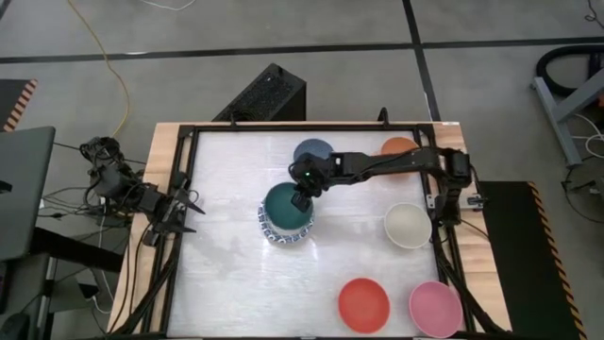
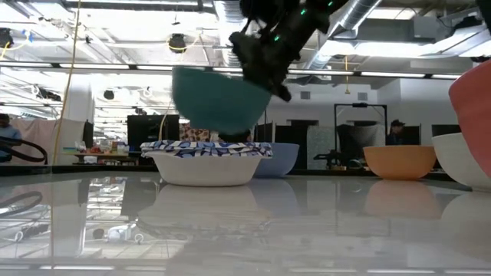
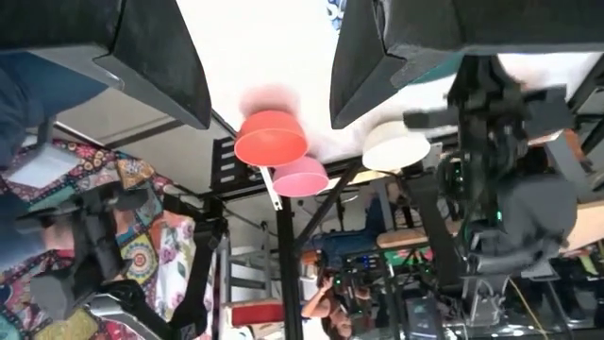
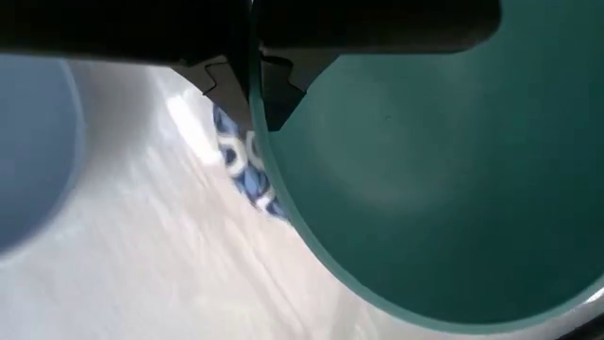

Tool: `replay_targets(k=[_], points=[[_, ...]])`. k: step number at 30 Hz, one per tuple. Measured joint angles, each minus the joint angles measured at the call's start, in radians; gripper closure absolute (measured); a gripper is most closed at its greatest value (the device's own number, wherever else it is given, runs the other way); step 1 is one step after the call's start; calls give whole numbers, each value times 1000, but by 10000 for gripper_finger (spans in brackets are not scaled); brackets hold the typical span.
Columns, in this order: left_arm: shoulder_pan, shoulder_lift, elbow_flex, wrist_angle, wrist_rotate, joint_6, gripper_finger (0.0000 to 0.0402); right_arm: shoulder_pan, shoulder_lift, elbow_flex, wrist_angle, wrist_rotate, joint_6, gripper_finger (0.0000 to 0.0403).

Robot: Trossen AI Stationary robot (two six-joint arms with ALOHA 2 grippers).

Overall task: Nest bowls inside each other
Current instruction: Stack the green bowl on top of the blue patterned bowl

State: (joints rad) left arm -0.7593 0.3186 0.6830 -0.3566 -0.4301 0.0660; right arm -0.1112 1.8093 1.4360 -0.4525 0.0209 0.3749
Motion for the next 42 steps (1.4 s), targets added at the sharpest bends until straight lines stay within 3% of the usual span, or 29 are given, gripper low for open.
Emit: replay_targets(k=[11, 33, 42], points=[[0, 9, 0, -45, -74, -10, 194, -9, 63, 1, -27, -31, 2, 396], [0, 9, 0, -51, -81, 19, 194, -9, 63, 4, 6, -26, 32, 396], [0, 9, 0, -48, -96, 19, 194, -6, 191, 99, -62, -27, 37, 396]])
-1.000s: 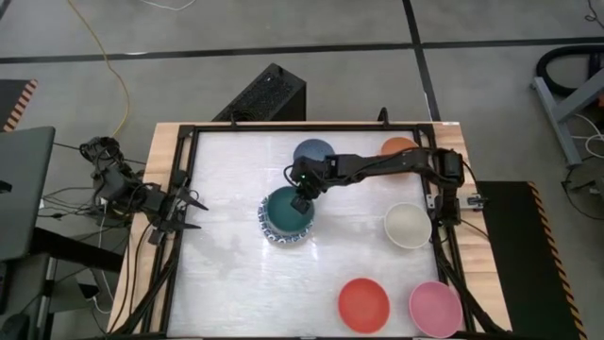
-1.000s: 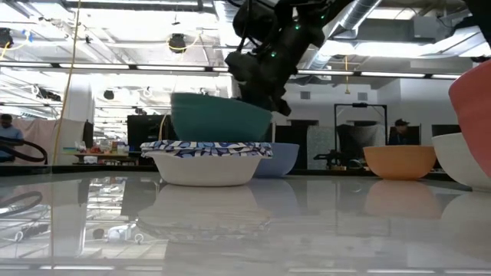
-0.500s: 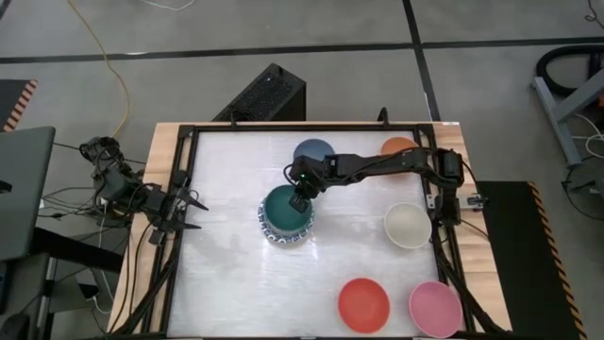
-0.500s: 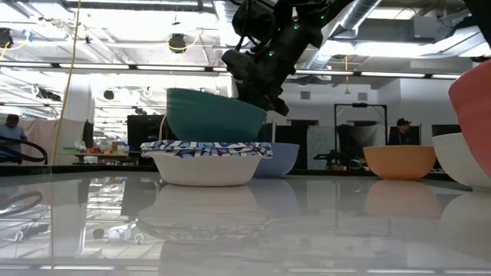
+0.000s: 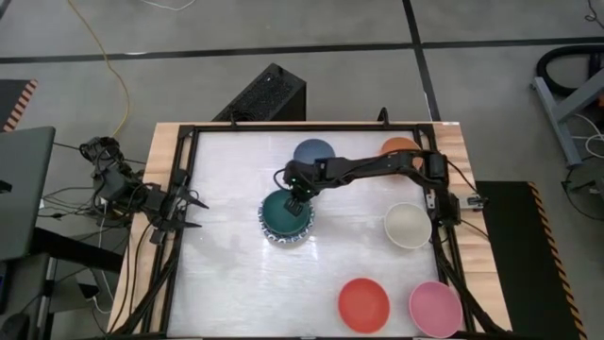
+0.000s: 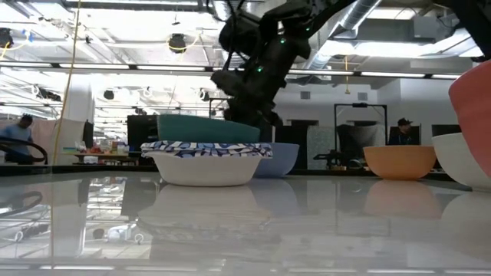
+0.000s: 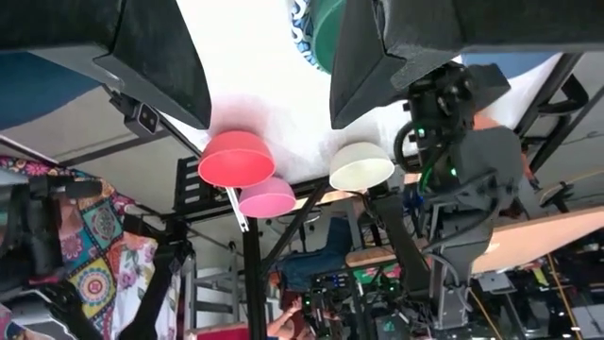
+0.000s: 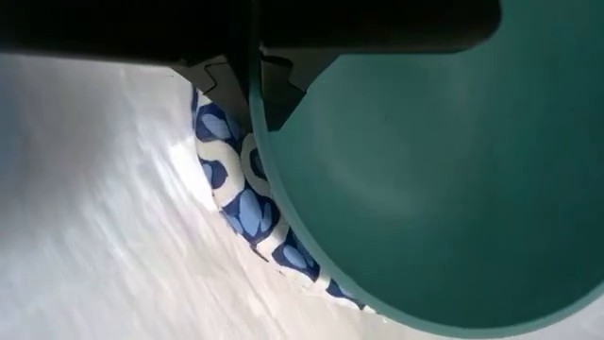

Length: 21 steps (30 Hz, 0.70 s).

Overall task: Nest bowls inside each other
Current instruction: Stack the green bowl on top of the blue patterned bowl

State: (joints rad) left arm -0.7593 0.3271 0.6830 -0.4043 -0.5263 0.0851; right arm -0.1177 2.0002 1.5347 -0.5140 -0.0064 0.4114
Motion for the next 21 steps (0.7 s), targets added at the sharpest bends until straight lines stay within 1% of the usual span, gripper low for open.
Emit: replay_targets(k=[4, 11, 13, 16, 21], points=[[0, 0, 0, -1, -6, -19, 194, 0, 21, 40, -47, 1, 0, 396], [0, 0, 0, -6, -25, -25, 194, -1, 21, 46, -62, 2, 0, 393], [0, 0, 0, -6, -49, -42, 194, -1, 22, 46, -64, 3, -1, 382], [0, 0, 0, -10, -82, -66, 194, -1, 22, 46, -67, 5, -2, 356], [0, 0, 0, -36, -85, -89, 194, -1, 23, 46, -74, 5, -3, 316]])
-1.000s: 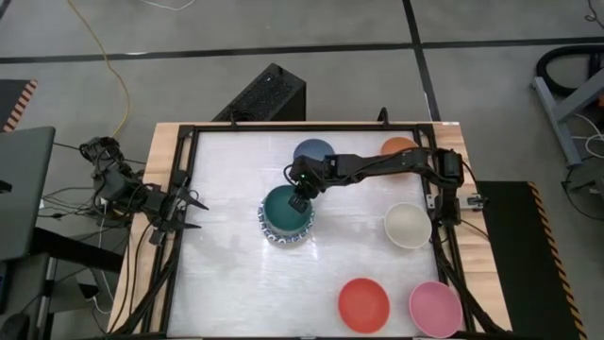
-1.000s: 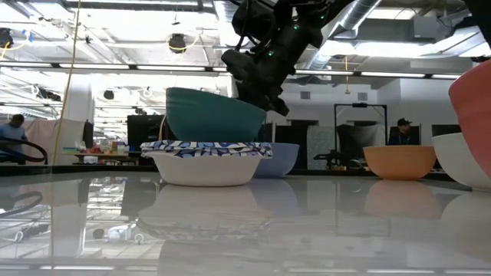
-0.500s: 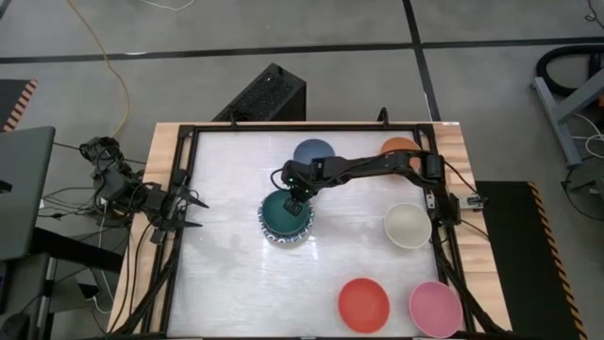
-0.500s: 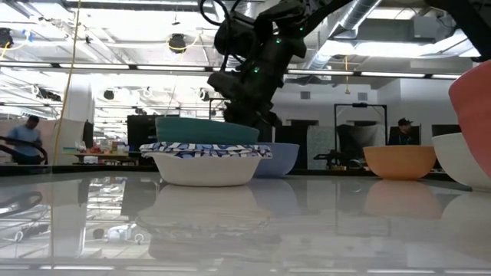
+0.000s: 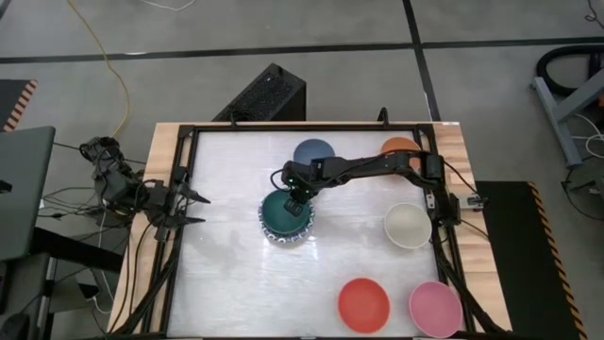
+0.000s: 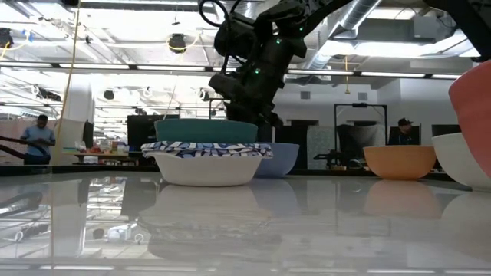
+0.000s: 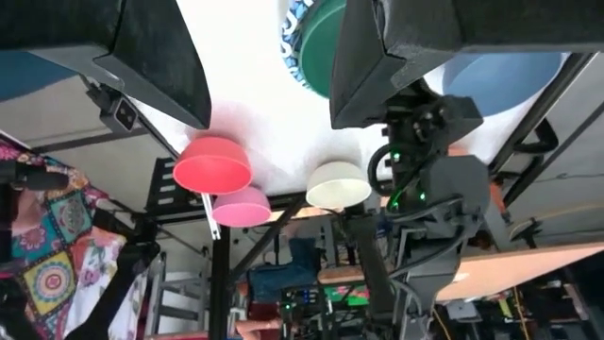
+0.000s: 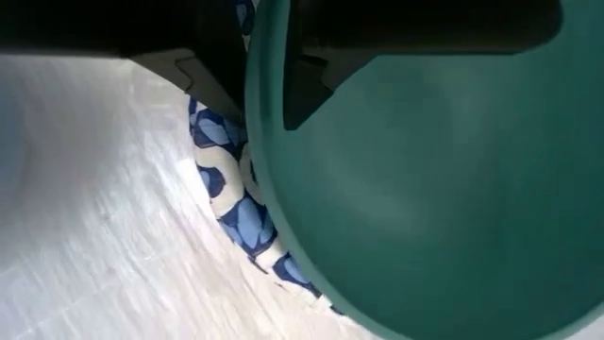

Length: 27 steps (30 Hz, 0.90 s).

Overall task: Nest bowls inside each other
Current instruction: Stack the green bowl on top of the blue patterned bowl

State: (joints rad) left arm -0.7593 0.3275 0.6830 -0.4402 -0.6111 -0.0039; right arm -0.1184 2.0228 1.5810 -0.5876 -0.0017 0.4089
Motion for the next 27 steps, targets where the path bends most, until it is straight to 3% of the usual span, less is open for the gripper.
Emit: replay_targets(k=[8, 27], points=[[0, 0, 0, -24, -89, -36, 194, 0, -11, 0, -7, 0, -1, 295], [0, 0, 0, -87, -110, -86, 194, 0, -52, 24, -90, 1, -42, 294]])
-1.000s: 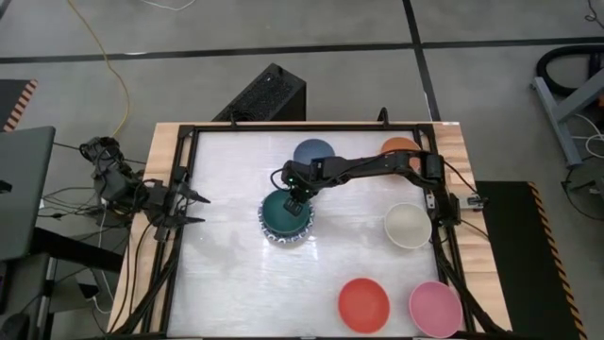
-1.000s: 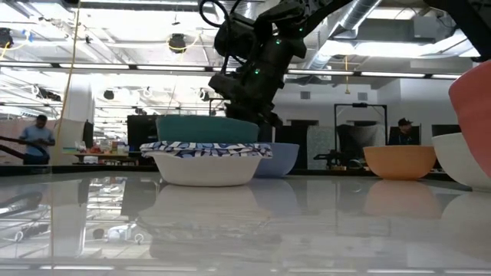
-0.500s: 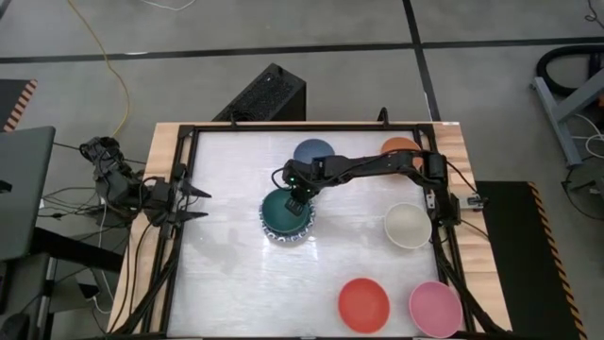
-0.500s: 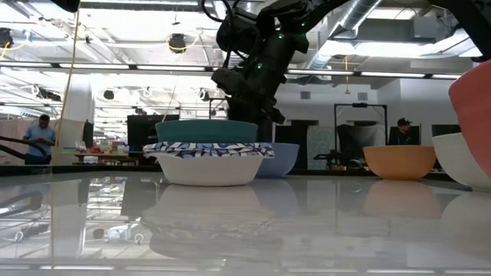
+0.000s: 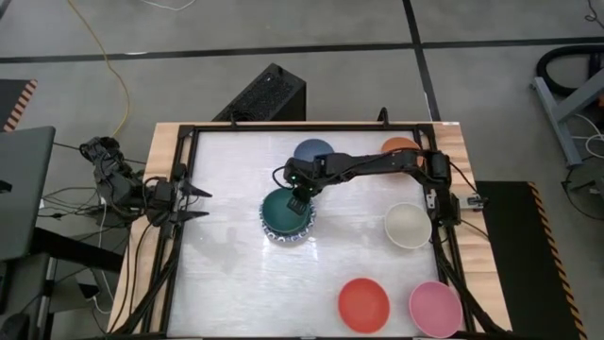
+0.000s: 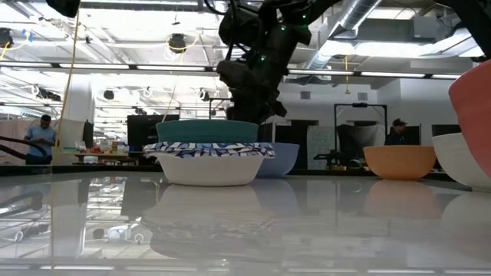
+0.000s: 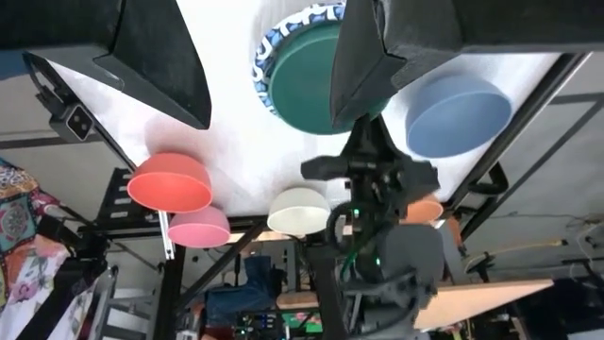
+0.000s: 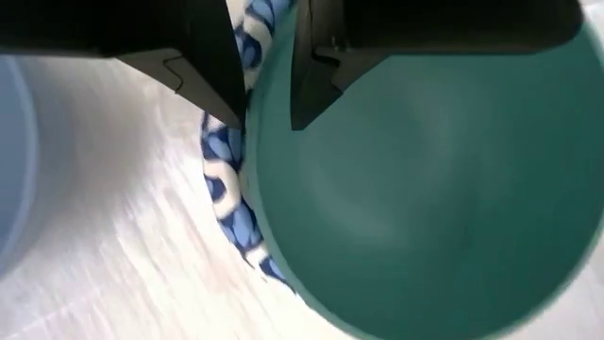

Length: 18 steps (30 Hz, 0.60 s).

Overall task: Nest bowls inside each other
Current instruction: Stack the green bowl on top of the blue patterned bowl, then stack the pink bowl on top of the green bowl

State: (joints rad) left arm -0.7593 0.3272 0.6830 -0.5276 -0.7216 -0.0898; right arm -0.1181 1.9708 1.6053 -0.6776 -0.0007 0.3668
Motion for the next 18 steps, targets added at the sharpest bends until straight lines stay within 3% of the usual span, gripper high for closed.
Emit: replay_targets(k=[5, 13, 18], points=[[0, 0, 0, -12, 0, -13, 194, -2, -17, 42, -58, 28, -32, 294], [0, 0, 0, -16, -1, -5, 194, -2, -81, 135, -381, 283, -114, 294], [0, 0, 0, -42, -1, -43, 194, -24, -175, 127, -635, 408, -5, 294]])
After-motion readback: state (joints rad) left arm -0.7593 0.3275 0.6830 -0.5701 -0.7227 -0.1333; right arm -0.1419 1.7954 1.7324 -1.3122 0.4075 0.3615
